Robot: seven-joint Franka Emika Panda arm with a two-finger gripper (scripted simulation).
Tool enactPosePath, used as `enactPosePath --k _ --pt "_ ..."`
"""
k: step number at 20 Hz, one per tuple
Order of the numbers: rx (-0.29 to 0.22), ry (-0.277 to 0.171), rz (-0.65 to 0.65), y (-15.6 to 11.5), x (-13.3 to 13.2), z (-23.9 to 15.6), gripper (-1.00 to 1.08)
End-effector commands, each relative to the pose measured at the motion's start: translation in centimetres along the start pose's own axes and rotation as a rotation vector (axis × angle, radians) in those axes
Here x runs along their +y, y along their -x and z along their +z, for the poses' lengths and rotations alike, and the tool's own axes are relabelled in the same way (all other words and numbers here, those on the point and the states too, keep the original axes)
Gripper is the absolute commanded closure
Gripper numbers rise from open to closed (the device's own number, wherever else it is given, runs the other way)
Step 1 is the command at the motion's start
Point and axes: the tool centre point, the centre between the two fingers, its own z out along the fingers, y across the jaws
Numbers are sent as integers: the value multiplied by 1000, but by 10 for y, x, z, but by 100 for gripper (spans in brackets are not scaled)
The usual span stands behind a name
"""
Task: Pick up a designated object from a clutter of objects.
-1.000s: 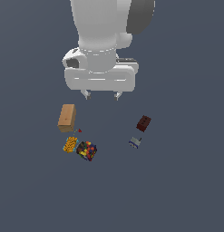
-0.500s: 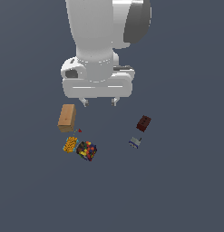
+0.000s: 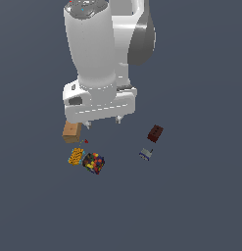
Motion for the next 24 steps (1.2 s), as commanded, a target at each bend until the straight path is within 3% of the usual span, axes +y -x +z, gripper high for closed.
enactPosePath --k 1,24 --pt "-2 0 -59 -3 5 11 -92" --pt "-19 -8 -588 -17 52 115 -92"
